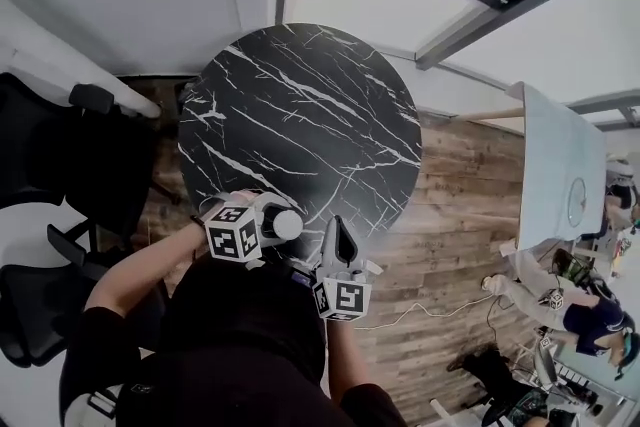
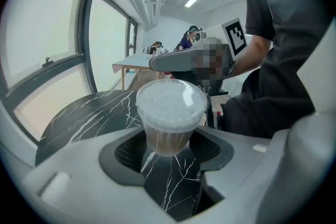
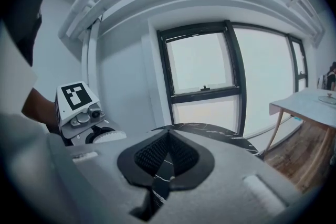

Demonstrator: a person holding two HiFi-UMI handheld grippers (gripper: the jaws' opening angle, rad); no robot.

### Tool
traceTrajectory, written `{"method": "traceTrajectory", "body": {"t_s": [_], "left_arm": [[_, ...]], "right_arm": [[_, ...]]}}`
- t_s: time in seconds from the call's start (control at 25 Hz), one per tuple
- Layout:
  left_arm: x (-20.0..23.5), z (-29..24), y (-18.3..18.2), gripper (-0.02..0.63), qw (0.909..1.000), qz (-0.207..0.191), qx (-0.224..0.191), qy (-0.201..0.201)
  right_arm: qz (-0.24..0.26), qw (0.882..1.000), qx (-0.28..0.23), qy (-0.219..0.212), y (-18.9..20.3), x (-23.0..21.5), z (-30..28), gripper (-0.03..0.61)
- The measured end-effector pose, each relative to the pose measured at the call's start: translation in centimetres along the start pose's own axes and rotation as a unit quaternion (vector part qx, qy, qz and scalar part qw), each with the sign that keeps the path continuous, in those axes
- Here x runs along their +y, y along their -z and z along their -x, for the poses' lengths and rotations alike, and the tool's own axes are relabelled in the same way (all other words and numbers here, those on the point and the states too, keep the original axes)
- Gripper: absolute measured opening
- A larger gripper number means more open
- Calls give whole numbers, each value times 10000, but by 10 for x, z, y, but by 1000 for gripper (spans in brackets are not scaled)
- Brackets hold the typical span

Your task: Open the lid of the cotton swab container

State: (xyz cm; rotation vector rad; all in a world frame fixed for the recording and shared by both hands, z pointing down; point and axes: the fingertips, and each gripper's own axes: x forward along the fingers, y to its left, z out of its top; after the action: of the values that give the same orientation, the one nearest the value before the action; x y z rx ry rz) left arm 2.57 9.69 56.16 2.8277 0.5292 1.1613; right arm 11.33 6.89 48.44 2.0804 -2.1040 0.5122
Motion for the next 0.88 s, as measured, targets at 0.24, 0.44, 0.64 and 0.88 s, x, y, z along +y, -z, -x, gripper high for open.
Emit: {"method": "traceTrajectory", "body": {"t_s": [0.24,0.44,0.64,0.88], "left_arm": [[0,22,-6,261,9983,-460,307,185],[1,33,-19,262,9958,-781,419,250],[3,40,-33,262,9937,-976,410,368],[5,45,-49,262,9924,-1010,357,603]], "right_arm": [[265,9993,-32,-258,-14,10,10,-3],[436,9979,-50,-472,-25,18,19,-3],[508,9969,-115,-586,-33,20,23,-3],[656,9957,-82,-647,-45,20,29,-3]]}}
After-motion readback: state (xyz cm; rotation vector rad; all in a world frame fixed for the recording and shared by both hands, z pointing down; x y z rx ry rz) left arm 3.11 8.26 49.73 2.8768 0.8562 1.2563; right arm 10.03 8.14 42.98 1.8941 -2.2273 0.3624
